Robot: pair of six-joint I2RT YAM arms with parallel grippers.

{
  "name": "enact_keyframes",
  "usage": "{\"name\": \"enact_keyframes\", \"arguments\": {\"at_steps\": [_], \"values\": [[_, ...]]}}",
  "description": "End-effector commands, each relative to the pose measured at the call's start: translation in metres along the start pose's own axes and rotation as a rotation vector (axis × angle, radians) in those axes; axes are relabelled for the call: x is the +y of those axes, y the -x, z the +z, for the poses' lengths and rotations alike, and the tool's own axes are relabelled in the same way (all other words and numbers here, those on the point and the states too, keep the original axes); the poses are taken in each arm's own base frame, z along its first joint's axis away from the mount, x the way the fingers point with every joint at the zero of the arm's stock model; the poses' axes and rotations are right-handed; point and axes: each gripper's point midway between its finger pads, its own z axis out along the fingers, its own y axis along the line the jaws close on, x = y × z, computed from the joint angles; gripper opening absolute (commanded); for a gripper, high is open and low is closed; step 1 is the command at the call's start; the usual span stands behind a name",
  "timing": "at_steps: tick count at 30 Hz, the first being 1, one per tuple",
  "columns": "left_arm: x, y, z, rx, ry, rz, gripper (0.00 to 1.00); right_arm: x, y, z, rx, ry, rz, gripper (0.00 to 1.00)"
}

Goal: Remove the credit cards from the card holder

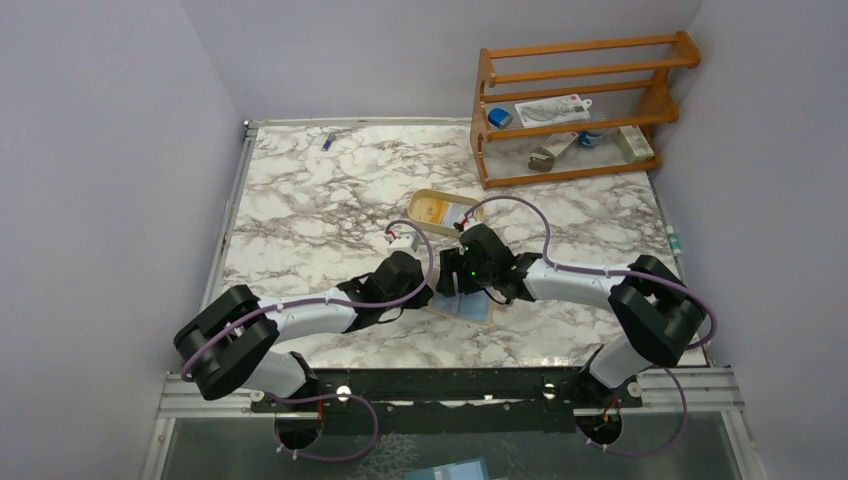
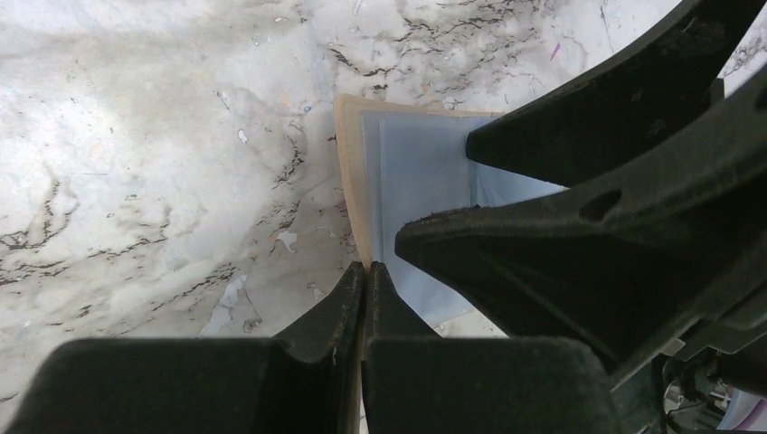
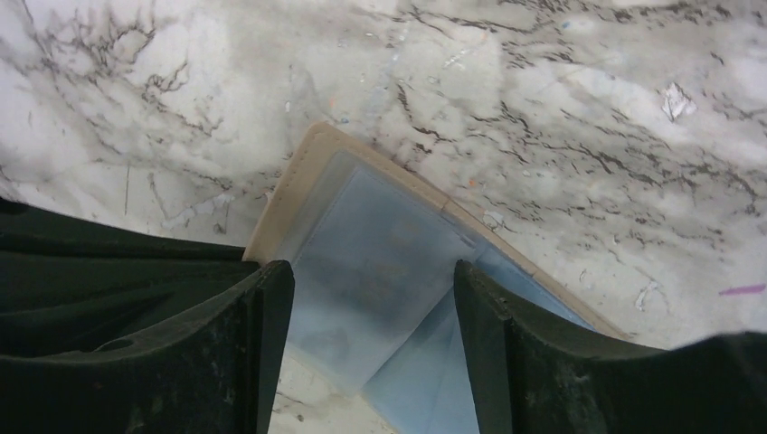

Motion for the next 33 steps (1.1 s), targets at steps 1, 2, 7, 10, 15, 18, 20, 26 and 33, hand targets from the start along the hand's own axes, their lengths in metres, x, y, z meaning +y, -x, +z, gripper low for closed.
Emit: {"name": "enact_keyframes", "arguments": {"at_steps": [1,2,7,10,15,18,20,26,33], "values": [[-0.004,0.0,0.002,0.002,-0.024,-0.008,0.0,0.02,0.019,-0.008,-0.033,0.086,-0.122,0.73],[-0.004,0.0,0.002,0.002,-0.024,-0.008,0.0,0.017,0.019,-0.007,-0.023,0.068,-0.134,0.74],[-0.004,-0.001,0.002,0.005,-0.023,-0.007,0.0,0.006,0.011,-0.001,0.027,0.015,-0.161,0.74],[-0.006,0.001,0.001,0.001,-0.027,-0.008,0.0,0.001,0.005,0.004,0.053,-0.01,-0.166,0.74],[-0.007,0.005,-0.001,-0.003,-0.024,0.003,0.0,-0.008,0.0,0.011,0.07,-0.067,-0.197,0.72],[-0.008,0.006,-0.001,-0.005,-0.024,0.007,0.0,-0.01,-0.004,0.016,0.083,-0.073,-0.2,0.69],[-0.008,0.007,-0.001,-0.005,-0.022,0.007,0.0,-0.01,-0.007,0.018,0.09,-0.069,-0.202,0.64],[-0.008,0.008,-0.002,-0.007,-0.022,0.008,0.0,-0.012,-0.011,0.019,0.102,-0.074,-0.199,0.38],[-0.007,0.009,-0.001,-0.005,-0.017,0.01,0.0,-0.018,-0.012,0.013,0.101,-0.103,-0.194,0.39]]}}
